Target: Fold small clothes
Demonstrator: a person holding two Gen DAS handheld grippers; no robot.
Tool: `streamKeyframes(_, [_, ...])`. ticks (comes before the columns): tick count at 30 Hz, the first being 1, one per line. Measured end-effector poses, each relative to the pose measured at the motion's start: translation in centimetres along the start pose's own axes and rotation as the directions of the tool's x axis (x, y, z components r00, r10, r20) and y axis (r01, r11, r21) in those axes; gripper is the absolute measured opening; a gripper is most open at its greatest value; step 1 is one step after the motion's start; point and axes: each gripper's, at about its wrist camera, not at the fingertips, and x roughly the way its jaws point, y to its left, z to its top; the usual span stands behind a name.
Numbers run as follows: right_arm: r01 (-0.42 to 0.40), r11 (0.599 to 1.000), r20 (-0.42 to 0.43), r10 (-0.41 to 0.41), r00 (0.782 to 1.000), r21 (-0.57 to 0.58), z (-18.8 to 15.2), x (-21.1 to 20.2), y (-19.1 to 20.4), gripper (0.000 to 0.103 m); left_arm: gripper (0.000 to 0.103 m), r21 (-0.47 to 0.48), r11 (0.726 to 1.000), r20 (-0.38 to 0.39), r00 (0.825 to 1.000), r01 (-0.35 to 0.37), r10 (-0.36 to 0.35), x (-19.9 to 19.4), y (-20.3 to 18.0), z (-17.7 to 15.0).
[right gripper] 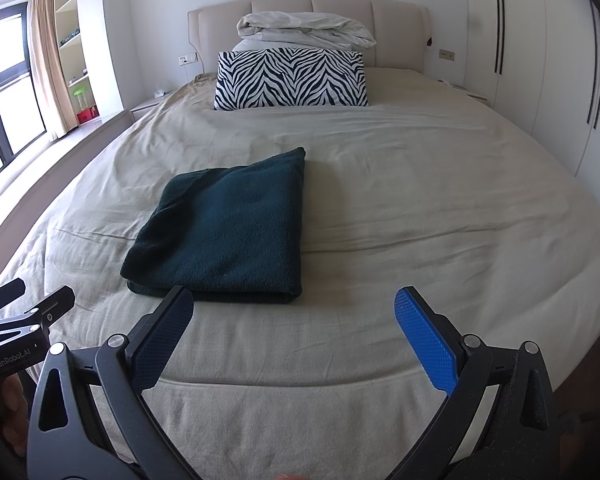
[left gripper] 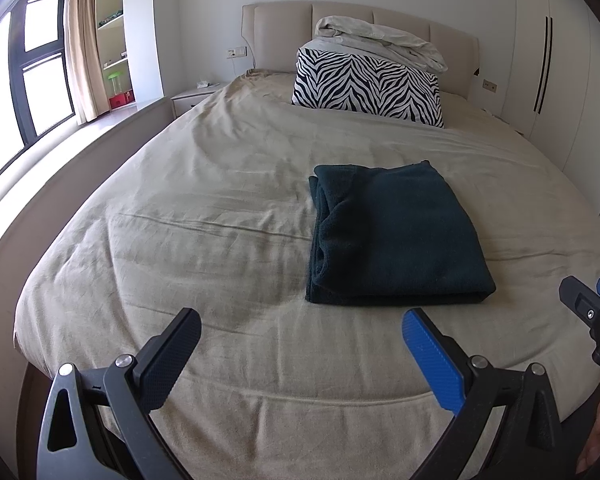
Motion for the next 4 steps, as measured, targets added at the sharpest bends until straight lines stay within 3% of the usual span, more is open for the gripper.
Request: streamKeyframes(4, [-0.004, 1.000, -0.006, 0.004, 1.000, 0.005, -0.60, 0.21, 0.24, 0.103, 0.103, 0.005, 1.000, 0.002, 1.000, 0.002, -0.002, 0.02, 0.08, 0.31])
